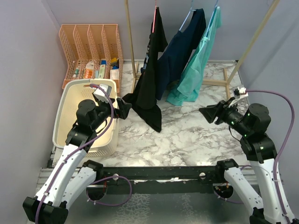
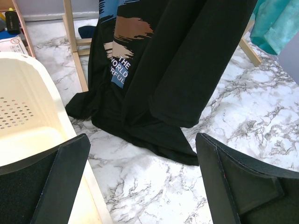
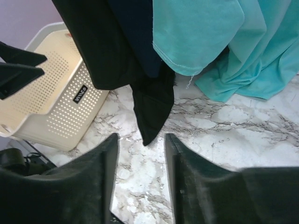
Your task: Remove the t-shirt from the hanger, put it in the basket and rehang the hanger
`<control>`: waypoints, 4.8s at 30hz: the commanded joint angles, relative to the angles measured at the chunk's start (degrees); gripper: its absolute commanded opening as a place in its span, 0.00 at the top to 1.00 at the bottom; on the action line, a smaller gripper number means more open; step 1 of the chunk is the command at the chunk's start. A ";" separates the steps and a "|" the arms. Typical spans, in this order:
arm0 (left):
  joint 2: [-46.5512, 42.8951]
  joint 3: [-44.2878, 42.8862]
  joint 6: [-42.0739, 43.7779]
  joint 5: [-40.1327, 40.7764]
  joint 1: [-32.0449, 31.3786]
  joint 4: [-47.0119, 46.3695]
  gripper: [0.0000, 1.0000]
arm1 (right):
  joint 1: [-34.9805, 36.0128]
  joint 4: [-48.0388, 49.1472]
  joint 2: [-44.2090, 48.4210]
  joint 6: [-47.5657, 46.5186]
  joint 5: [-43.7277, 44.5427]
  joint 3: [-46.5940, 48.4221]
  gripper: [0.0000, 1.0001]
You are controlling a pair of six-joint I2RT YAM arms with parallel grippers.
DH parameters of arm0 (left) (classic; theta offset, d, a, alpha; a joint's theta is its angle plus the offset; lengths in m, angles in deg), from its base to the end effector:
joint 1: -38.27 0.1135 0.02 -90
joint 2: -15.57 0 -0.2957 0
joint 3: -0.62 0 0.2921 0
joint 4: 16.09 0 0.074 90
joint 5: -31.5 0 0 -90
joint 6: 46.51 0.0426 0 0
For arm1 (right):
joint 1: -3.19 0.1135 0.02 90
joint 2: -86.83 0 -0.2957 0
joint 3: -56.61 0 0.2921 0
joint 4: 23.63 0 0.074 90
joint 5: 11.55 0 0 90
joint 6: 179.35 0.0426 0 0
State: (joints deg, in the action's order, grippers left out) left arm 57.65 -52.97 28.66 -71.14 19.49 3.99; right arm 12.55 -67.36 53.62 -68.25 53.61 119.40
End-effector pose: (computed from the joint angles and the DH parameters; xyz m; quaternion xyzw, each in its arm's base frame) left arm 0.1873 -0.0735 0.3527 0.0977 0.7504 -0.2673 0.5965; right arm 0.1311 0.0398 0.3921 -0.0527 0.7798 0.3214 0.5346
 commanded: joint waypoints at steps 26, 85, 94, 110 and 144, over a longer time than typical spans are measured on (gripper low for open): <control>-0.36 0.51 -0.04 -0.70 -0.14 -1.59 0.01 | -0.05 -2.86 -44.81 -1.93 20.58 54.58 0.34; -0.94 0.62 -0.73 -2.16 -0.16 -2.03 0.24 | -0.09 0.85 -68.02 -9.39 31.66 78.12 0.99; -1.32 0.60 -0.50 -1.95 -0.12 -2.07 0.25 | -0.10 6.88 -65.60 -13.12 29.30 78.37 0.99; -2.60 0.32 -0.12 -1.38 -0.09 -3.23 0.01 | -0.05 3.46 -49.75 -11.88 31.40 65.00 0.99; 26.85 -46.96 -21.58 -48.03 -0.20 -34.53 0.13 | -0.05 7.45 -22.34 4.27 -41.43 35.87 0.99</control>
State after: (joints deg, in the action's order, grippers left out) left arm 78.50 -97.78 15.61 -113.09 19.40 -22.30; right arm 12.49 -68.78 32.73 -69.17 18.22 155.84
